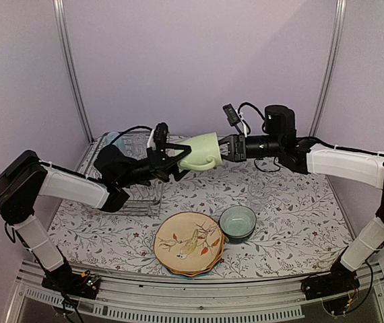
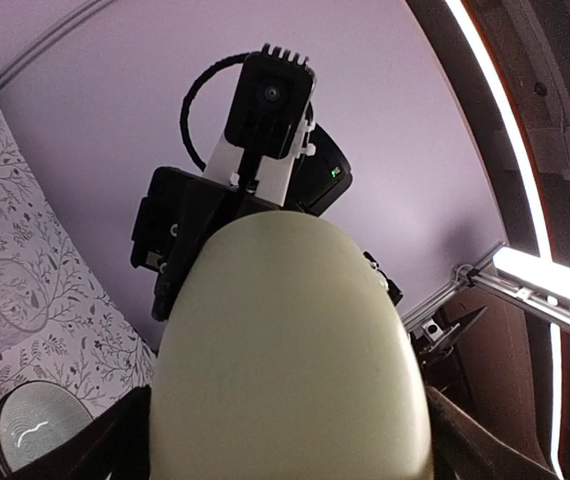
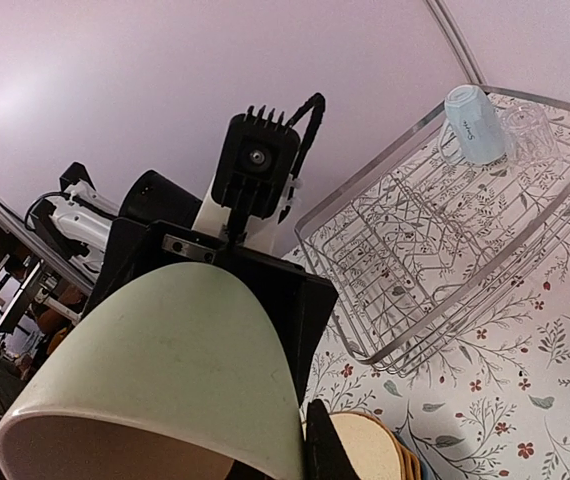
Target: Load the mixed dishes into the dish rack
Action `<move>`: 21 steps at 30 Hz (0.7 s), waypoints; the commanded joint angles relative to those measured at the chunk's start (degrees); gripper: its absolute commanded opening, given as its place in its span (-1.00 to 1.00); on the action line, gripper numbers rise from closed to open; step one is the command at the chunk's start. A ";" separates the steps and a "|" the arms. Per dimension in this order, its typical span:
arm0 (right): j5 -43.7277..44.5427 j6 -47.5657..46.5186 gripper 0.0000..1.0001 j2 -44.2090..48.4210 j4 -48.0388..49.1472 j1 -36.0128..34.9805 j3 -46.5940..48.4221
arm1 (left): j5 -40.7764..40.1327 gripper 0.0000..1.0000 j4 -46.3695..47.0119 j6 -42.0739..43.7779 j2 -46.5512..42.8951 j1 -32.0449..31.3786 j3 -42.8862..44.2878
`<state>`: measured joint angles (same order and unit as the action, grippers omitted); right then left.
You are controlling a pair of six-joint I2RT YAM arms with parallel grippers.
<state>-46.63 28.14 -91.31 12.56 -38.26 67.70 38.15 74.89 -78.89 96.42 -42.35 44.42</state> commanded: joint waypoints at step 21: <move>3.53 -2.97 0.53 2.05 -4.13 3.59 -1.12 | 0.03 -1.00 -23.76 17.43 -14.79 6.55 -1.67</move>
<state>-46.68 27.35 -92.62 12.56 -36.80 67.48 39.44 63.83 -71.83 90.85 -39.35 41.69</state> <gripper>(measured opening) 0.719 0.758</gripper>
